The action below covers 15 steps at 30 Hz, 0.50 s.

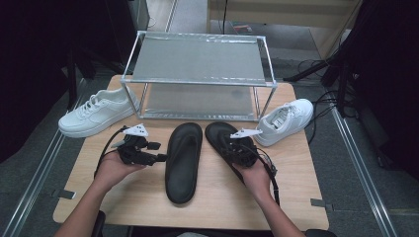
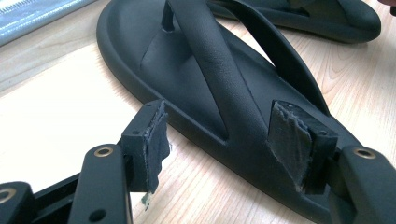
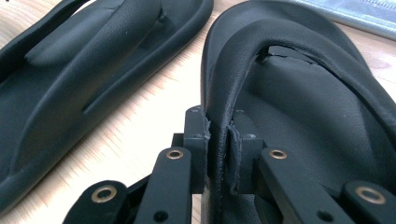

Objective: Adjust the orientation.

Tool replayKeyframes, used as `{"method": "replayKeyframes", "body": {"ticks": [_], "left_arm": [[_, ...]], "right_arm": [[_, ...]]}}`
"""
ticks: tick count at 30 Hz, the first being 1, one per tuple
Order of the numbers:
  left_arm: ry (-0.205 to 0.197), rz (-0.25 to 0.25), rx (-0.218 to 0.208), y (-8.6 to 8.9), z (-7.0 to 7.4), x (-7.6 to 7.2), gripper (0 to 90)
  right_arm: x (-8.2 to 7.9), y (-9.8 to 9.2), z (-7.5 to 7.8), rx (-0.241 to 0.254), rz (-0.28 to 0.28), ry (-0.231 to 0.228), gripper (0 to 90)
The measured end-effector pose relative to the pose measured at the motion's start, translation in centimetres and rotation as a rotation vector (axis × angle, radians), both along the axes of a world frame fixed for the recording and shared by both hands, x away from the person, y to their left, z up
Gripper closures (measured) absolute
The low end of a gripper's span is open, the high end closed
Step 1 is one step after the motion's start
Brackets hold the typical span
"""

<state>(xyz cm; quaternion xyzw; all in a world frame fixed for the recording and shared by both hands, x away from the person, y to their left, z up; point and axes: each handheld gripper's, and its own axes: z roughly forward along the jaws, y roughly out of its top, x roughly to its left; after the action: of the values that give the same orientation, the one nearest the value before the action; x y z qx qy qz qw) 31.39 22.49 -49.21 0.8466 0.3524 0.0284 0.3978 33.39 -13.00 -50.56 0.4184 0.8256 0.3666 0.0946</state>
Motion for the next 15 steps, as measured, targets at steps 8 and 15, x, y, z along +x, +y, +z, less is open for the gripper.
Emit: {"method": "replayKeyframes", "body": {"ticks": [8,15], "left_arm": [[-0.003,0.004,0.000,0.03,-0.12,-0.32,38.1],[0.001,0.004,0.001,-0.09,-0.26,-0.31,38.7]], "right_arm": [[0.28,0.61,-0.06,0.008,0.009,0.001,80.1],[0.47,0.96,0.00,0.037,0.017,-0.001,72.9]]}}
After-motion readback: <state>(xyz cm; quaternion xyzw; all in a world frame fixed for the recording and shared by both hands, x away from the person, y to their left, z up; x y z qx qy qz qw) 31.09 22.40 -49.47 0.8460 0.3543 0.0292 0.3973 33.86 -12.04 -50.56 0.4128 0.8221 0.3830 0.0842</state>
